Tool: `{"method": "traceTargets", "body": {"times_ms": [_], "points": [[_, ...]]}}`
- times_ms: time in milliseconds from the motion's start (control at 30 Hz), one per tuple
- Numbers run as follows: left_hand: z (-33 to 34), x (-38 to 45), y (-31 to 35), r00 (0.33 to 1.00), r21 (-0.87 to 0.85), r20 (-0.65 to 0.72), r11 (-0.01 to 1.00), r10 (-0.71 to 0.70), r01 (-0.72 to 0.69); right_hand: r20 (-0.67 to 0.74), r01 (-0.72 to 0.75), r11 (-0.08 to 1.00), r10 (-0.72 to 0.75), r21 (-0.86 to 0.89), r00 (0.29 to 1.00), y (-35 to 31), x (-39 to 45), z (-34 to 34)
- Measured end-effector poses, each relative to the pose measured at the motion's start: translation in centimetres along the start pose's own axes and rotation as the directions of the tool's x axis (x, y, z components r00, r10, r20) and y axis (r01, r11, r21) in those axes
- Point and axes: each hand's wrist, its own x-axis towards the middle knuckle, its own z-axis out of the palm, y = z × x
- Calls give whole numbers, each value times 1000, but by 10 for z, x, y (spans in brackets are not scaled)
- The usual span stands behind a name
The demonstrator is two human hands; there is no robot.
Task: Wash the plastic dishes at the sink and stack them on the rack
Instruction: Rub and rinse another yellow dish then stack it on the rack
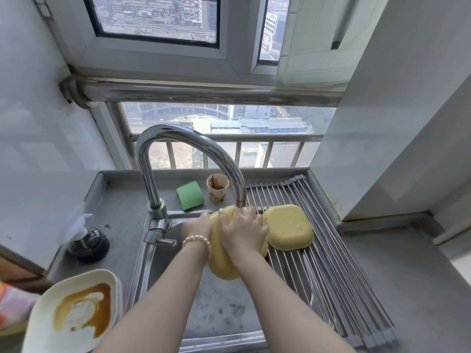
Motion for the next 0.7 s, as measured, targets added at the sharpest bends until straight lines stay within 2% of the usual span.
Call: {"method": "traceTargets", "body": {"times_ms": [67,133,200,267,333,400,433,500,533,600,700], "points": [[-1,5,-3,992,-133,35,983,-124,128,53,8,998,-5,-66,999,3,-7,3],[-1,2,-8,971,-207,76,949,-227,238,132,-42,999,46,-35,990,9,-1,2],[-1,-1,-13,971,-172,82,957,-223,234,199,-98,994,89,36,976,15,15,-1],[-4,-4,-17,991,-108,50,986,-125,129,250,-109,984,71,140,966,17,29,-7],[-9,-16,-14,996,115,36,989,87,-91,264,-82,967,17,240,964,18,35,-13],[-7,-24,-16,949,404,112,859,295,-315,293,-60,966,-17,252,956,16,37,-14],[-6,-26,-18,922,474,148,792,359,-385,322,-57,967,-27,248,946,14,37,-12],[-3,-24,-19,908,468,167,780,384,-416,380,-77,955,-39,285,924,8,39,-7],[-3,-21,-18,913,427,165,807,374,-408,384,-80,952,-41,294,923,6,40,-5],[-4,-17,-12,934,324,142,877,327,-356,311,-46,970,-32,241,950,1,38,-1],[-1,-12,-6,983,113,76,978,170,-177,43,89,996,-88,-21,995,-8,19,-3]]}}
